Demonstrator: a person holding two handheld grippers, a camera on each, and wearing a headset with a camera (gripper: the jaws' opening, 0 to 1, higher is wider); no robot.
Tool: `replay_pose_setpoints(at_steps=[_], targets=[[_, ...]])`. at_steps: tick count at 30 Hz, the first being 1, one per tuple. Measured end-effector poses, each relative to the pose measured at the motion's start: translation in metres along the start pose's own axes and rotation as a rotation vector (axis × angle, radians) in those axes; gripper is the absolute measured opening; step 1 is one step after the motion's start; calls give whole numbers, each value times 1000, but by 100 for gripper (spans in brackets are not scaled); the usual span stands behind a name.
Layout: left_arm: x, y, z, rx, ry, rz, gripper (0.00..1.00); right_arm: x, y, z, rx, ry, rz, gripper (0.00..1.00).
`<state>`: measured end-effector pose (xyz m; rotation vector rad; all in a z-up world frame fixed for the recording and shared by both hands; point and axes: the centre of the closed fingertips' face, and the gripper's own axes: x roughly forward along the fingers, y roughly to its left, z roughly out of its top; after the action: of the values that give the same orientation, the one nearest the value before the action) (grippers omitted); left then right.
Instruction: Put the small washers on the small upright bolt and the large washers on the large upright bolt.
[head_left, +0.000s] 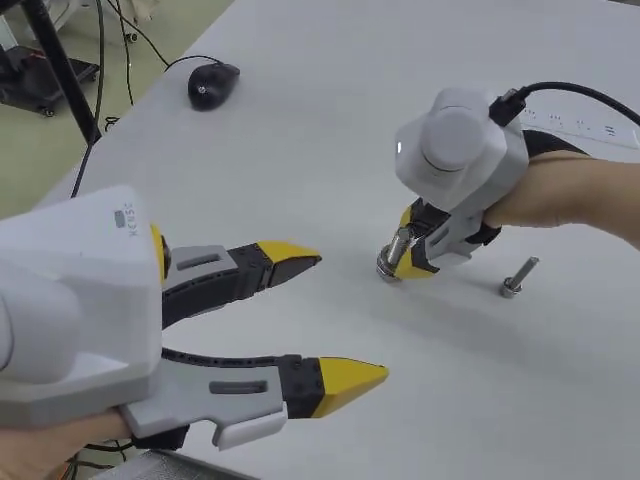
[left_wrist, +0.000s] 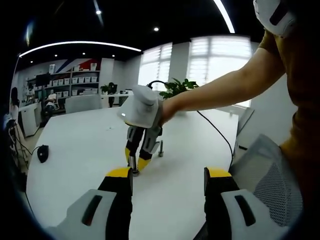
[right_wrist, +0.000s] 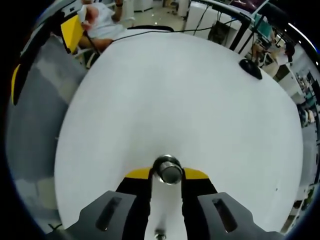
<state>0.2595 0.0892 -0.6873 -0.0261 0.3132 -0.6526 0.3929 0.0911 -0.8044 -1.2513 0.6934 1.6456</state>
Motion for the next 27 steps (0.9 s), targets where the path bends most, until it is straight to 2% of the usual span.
replay_pose_setpoints(at_steps=[5, 11, 12, 13, 15, 19, 21, 22, 27], targets=[[0, 1, 0, 2, 2, 1, 57, 3, -1, -4, 9, -1, 6, 22], [-2, 3, 1, 7, 4, 5, 57, 8, 0, -7, -24, -19, -1, 24], [-2, 3, 1, 7, 7, 3, 56, 7, -1, -5, -32, -28, -6, 24], [-2, 3, 1, 10, 7, 3, 56, 6, 1, -3, -25, -44, 11, 26], [-2, 3, 2, 11, 5, 1, 56, 5, 0, -6, -13, -42, 5, 30], [-1, 4, 4, 11, 0, -3, 56, -2, 6, -8, 2, -68, -5, 32], [0, 4, 3, 11, 5, -6, 56, -11, 8, -8, 27, -85, -21, 32], [0, 4, 3, 15, 6, -8, 56, -14, 10, -7, 32, -111, -26, 33], [2, 3, 6, 20, 9, -11, 56, -31, 19, -12, 64, -142, -62, 32]])
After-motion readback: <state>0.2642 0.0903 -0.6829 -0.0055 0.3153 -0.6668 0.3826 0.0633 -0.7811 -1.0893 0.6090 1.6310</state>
